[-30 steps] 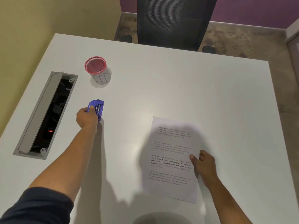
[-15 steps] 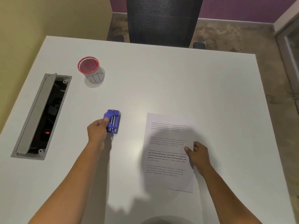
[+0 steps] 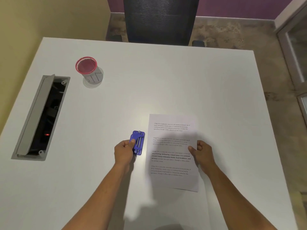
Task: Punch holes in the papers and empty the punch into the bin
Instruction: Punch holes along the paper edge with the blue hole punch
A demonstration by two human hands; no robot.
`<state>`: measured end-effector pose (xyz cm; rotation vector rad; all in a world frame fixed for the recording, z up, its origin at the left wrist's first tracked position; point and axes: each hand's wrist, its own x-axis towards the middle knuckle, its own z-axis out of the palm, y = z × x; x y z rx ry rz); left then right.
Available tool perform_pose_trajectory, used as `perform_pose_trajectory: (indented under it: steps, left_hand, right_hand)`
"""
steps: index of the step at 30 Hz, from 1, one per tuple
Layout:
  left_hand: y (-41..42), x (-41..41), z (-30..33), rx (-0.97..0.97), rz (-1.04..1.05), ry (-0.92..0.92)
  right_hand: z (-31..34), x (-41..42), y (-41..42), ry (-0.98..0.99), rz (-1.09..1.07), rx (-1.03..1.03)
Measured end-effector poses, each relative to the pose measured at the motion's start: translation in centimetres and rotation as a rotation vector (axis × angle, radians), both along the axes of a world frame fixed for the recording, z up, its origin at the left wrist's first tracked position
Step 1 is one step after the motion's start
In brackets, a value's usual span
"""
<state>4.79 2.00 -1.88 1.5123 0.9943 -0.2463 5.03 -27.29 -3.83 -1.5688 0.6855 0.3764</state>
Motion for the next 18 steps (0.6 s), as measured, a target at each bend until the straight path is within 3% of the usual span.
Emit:
perform_pose_trajectory:
  steps: [10,18]
  left_hand:
    - [-1.6,-0.2,-1.0,0.024,-0.101,0.02]
    - [-0.5,0.0,-0.9,0.263,-0.219,-0.06]
  right_hand:
    - [0.5,-1.3,-2.7,-0.024,-0.057,0.065]
    - [0.8,-0.5,-2.1,-0.025,-0.065,0.148]
